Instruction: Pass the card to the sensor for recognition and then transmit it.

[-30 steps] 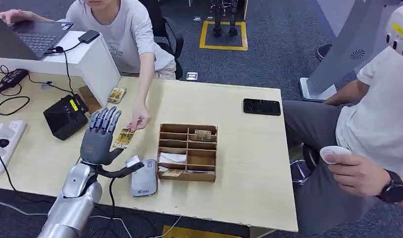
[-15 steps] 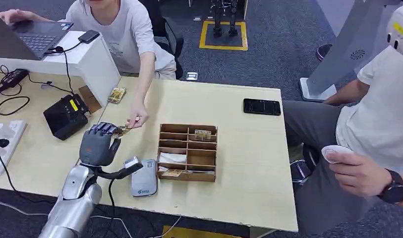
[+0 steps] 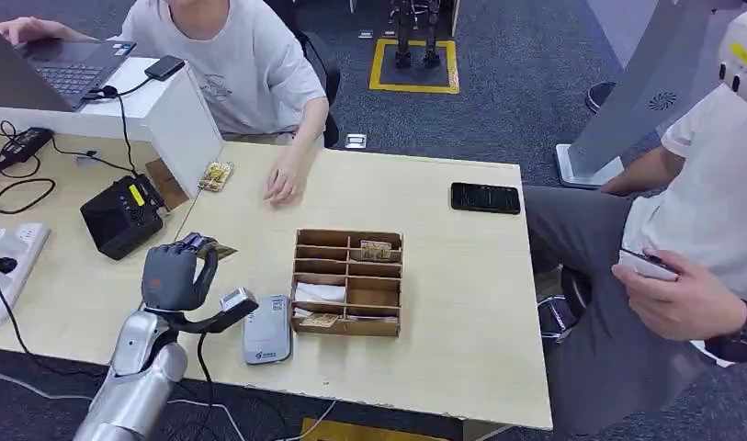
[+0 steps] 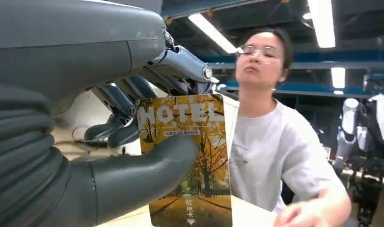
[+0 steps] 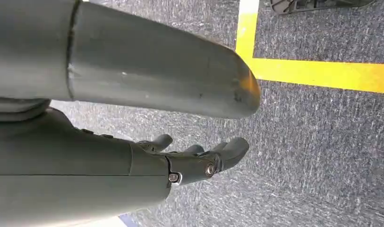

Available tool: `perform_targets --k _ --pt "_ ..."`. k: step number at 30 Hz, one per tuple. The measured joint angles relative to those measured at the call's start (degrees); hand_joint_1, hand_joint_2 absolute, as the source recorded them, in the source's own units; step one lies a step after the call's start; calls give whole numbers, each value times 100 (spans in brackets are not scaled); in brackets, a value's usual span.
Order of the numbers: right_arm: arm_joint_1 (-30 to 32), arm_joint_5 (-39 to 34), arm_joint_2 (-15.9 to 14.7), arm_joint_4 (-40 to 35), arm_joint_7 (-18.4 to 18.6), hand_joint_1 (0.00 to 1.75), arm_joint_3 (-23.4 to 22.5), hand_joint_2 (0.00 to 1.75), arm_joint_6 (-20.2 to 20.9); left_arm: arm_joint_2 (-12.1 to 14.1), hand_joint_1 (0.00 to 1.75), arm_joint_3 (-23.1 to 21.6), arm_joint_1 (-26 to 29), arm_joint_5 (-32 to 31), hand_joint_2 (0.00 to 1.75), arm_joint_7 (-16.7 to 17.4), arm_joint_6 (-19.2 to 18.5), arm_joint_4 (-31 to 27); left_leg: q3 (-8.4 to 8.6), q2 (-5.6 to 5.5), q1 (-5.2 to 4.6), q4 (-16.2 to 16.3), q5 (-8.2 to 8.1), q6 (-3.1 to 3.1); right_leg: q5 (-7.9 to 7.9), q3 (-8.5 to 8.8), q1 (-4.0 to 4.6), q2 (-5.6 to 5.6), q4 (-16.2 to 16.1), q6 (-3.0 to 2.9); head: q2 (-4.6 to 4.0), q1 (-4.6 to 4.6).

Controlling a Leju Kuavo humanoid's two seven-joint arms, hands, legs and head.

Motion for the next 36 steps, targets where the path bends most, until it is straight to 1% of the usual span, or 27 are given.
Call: perform_targets --k 1,2,3,4,6,8,11,15,25,30,33,36 --pt "0 4 0 0 0 0 -11 0 0 -2 175 0 17 260 175 -35 -185 -48 0 0 0 0 0 0 0 0 0 0 0 0 0 2" --pt "-1 7 2 0 0 0 -24 0 0 -4 175 0 32 560 175 -62 -468 -101 1 -1 0 0 0 0 0 -1 0 -1 0 0 0 0" --pt "-3 7 4 0 -2 0 -46 0 0 -15 175 0 41 899 175 -59 -827 -162 1 -1 0 0 0 0 0 -1 0 -1 0 0 0 0" --pt "-2 7 7 0 -2 0 -78 0 -2 -39 175 0 41 1295 175 -27 -1264 -229 1 -1 0 0 0 0 0 -1 0 -1 0 0 0 0" --pt "-2 7 13 0 -4 0 -140 0 -11 -111 175 -2 41 1987 175 111 -2065 -369 0 -1 0 0 0 0 0 -1 0 0 0 0 0 2" --pt "-2 7 15 0 -9 0 -183 0 -13 -183 175 -4 43 2376 175 231 -2577 -468 0 0 0 0 0 0 1 0 0 0 0 1 0 2" --pt "0 13 22 0 -13 0 -264 0 -18 -229 175 -41 55 2781 175 432 -3026 -586 1 1 -1 1 0 0 1 0 -1 1 0 1 0 0" --pt "-1 15 24 0 -13 0 -341 0 -20 -262 175 -116 94 2904 175 511 -3179 -669 1 1 0 1 0 0 1 -1 0 0 0 1 0 2" --pt "-1 15 28 0 -13 0 -411 0 -20 -280 175 -153 119 2939 175 529 -3184 -739 1 1 0 1 0 0 1 -1 0 0 0 1 0 0" --pt "-1 52 33 0 4 0 -435 0 -28 -304 175 -177 119 2957 175 718 -3219 -737 1 1 -1 1 0 0 1 -1 0 0 0 1 0 0" --pt "-2 114 42 0 2 0 -439 0 -28 -376 175 -241 118 2738 175 787 -3024 -667 1 1 -1 1 0 0 1 -1 -1 0 0 1 0 2" --pt "-4 120 59 0 -7 0 -448 0 -26 -455 175 -321 119 2498 175 802 -2786 -473 1 1 -1 1 0 0 1 -1 -1 0 0 1 0 0"
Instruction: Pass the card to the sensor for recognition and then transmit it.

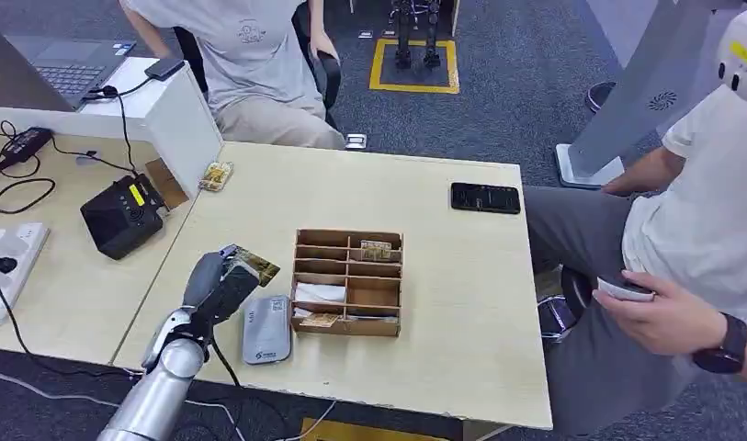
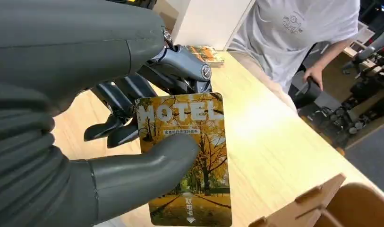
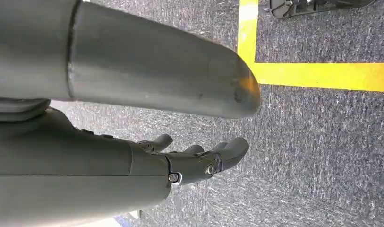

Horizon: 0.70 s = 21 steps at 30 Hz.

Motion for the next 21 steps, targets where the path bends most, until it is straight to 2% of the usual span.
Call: perform_targets --k 4,9,17,21 --pt "-1 79 4 0 0 0 -28 0 -2 -107 175 -72 -2 -309 175 33 313 311 0 0 0 0 0 0 0 0 0 0 0 0 0 0" --pt "0 94 4 0 -7 0 -83 0 0 -151 175 -85 -6 -357 175 13 361 534 0 0 0 -1 0 0 0 1 0 0 0 0 0 0" --pt "6 94 4 0 -7 0 -192 0 -24 103 175 -26 156 186 175 -83 -168 232 -1 -1 2 -1 0 0 -1 2 1 0 2 0 0 0" --pt "15 94 11 0 -7 0 -262 0 -26 304 175 111 375 519 175 -107 -453 -231 -1 0 3 -2 0 0 -1 1 1 0 2 0 0 2"
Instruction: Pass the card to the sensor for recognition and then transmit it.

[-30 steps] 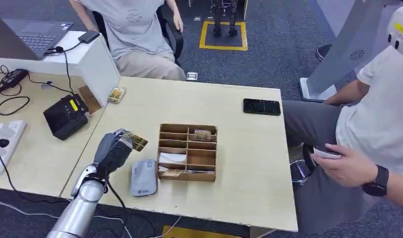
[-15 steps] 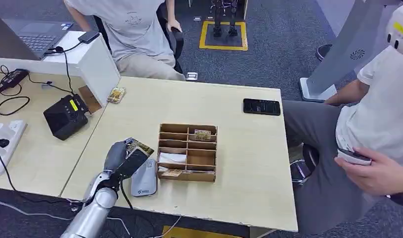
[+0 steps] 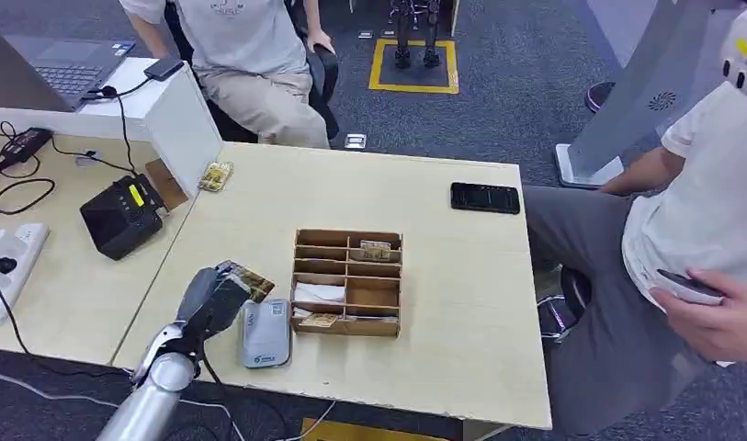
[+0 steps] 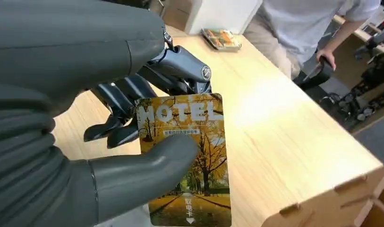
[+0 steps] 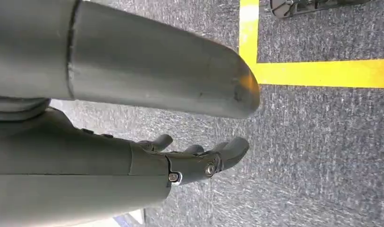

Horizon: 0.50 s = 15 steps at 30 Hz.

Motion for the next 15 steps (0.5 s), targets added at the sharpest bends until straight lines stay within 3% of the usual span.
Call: perform_targets --k 6,15 --pt "-3 9 7 0 -48 0 -50 0 0 179 175 210 190 287 175 2 -191 -590 -1 -4 0 0 0 0 0 1 0 -3 0 0 0 0" --pt "-7 96 9 0 -83 0 -116 0 0 306 175 286 265 318 175 39 -410 -816 0 -4 -1 0 0 0 0 2 -1 -2 0 0 0 -2"
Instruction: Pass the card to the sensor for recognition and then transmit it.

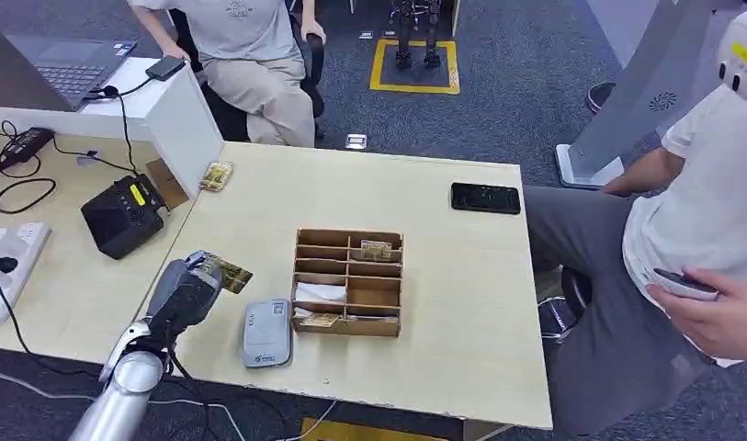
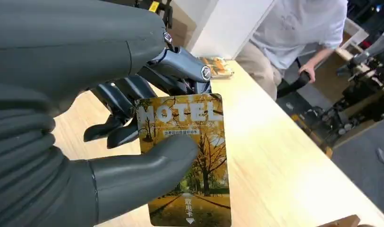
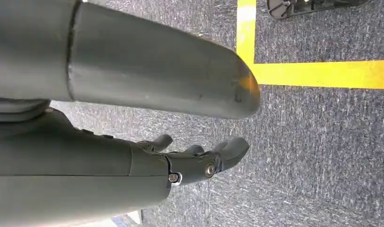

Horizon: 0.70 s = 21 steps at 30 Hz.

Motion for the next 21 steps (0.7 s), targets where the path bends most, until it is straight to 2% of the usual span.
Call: perform_targets --k 3,8,14,21 --pt "1 0 0 0 0 0 -37 0 -2 116 175 0 117 -61 175 50 -216 -15 2 3 1 0 0 0 0 -1 0 4 0 0 0 2" --pt "-4 7 0 0 0 0 -74 0 -2 238 175 0 390 -94 175 55 -299 -81 0 2 1 -1 -1 0 -2 -5 1 2 0 1 0 0" --pt "-1 7 18 0 -2 0 -138 0 -15 264 175 -4 599 -243 175 57 -424 -249 2 6 0 -1 0 0 -1 -3 0 5 0 0 0 2" --pt "-3 13 31 0 -17 0 -188 0 -20 295 175 -50 871 -455 175 87 -404 -474 1 4 0 -1 0 0 -1 -3 0 4 -1 0 0 0"
